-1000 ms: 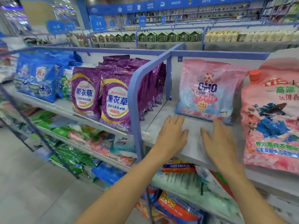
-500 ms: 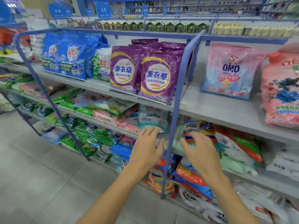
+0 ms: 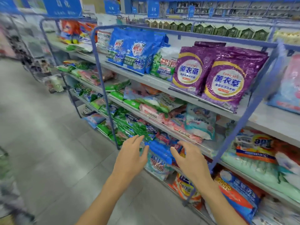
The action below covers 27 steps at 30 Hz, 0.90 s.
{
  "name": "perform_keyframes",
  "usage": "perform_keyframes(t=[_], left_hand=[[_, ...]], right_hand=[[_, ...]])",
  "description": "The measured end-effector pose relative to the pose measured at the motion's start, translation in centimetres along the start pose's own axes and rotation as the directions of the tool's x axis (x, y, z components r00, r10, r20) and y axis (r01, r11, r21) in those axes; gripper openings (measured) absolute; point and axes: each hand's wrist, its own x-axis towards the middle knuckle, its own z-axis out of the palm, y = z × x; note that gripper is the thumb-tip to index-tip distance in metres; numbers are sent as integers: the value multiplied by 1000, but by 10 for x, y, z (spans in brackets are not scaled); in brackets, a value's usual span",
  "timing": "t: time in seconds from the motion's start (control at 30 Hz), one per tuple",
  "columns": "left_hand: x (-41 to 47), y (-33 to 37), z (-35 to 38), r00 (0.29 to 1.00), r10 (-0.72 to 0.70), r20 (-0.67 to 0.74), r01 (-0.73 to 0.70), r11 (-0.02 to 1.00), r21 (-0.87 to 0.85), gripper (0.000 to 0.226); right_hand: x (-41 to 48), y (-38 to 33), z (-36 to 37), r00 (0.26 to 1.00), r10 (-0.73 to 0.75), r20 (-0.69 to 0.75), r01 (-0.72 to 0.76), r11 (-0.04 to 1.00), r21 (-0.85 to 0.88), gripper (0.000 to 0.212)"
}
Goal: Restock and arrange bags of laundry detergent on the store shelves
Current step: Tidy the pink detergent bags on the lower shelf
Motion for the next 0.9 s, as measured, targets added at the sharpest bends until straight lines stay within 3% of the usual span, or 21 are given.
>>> perform_keyframes(t=[0.47,0.7,0.9], left_hand=[[125,-137,-63,976,-199,-85,202,979,29,49],[209,-210,-67,967,-253,-10,253,967,20,49],[300,-281,-58,975,-201,100,200,980,13,46]], right_hand=[[164,-119,104,986,-113,125,103,991,83,55],[245,-161,160,985,-50,165,36,996,83,57],[316,-189,216,981,84,172,-99,992,77,54]])
